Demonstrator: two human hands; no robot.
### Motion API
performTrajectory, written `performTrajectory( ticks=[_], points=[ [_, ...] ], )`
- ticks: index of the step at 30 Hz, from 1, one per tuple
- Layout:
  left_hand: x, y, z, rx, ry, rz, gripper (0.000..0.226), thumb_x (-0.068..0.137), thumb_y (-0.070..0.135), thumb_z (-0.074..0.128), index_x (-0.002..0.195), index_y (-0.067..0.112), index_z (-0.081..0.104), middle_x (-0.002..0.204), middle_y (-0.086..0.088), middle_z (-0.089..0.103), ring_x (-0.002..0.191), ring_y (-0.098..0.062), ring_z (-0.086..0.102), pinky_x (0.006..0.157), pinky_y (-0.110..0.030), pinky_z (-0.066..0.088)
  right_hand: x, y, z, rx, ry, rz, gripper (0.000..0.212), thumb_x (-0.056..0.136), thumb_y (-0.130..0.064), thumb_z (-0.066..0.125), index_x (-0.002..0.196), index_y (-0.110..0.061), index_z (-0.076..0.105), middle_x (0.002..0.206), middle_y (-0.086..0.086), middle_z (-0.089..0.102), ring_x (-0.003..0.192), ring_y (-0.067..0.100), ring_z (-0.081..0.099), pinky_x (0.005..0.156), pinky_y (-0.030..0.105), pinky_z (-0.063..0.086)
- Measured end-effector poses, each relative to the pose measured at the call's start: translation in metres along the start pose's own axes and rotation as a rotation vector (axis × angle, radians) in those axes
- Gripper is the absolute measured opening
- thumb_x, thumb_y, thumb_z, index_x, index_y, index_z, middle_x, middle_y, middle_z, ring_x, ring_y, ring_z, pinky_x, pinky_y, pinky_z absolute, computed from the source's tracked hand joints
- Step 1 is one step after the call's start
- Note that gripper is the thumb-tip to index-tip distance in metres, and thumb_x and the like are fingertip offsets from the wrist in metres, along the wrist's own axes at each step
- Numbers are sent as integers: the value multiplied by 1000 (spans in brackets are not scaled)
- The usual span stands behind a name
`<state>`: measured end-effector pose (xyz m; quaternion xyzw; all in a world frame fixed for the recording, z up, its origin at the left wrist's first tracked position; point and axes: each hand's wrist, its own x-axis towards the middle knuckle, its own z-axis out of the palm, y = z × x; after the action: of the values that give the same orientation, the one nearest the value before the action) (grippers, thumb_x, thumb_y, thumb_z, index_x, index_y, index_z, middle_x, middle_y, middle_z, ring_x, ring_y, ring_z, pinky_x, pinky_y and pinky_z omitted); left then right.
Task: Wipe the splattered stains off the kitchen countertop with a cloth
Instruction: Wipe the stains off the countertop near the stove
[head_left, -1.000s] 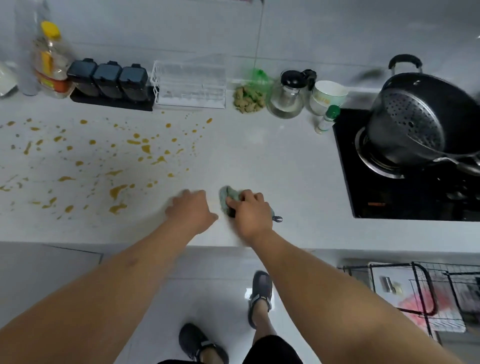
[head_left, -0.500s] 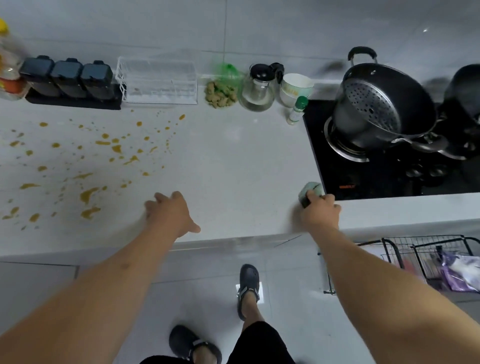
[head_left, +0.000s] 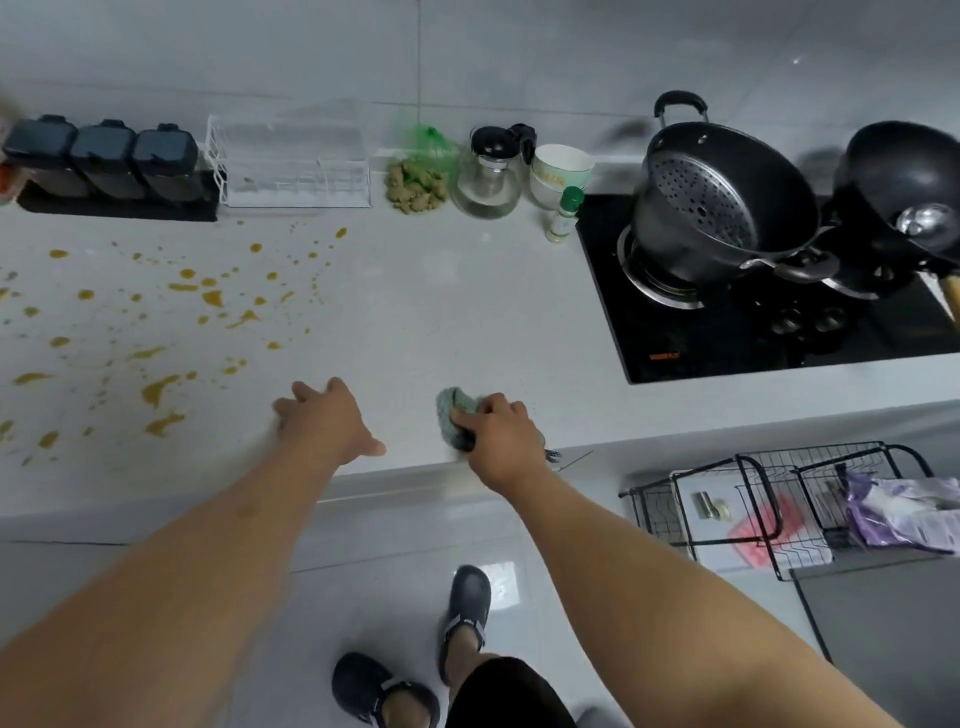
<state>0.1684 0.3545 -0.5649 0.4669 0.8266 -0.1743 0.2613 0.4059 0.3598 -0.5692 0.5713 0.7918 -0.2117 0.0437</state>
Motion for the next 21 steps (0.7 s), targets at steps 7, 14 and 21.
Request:
performTrajectory(
  ticks=[7,14,21],
  points=[
    [-9,5,-1,-41,34,-30,115,61,70,87,149,19,33,150,-22,34,132,-43,40,103,-47,40,13,124,-39,-21,119,391,57,86,-18,49,138,-40,55,125,5,49,92,27,40,88,36,47],
    [-23,8,-1,-109,111,-21,90,68,61,84,136,17,45,139,-14,45,131,-40,40,104,-49,41,70,32,-31,17,46,232,34,86,-31,58,119,-22,60,121,7,49,82,27,46,72,30,39],
    [-50,-52,-1,-310,172,-130,21,92,31,58,79,14,57,78,0,60,76,-23,61,63,-29,47,91,-100,2,-5,-112,-119,37,86,-27,59,122,-18,61,126,8,47,89,27,51,71,32,42]
  ],
)
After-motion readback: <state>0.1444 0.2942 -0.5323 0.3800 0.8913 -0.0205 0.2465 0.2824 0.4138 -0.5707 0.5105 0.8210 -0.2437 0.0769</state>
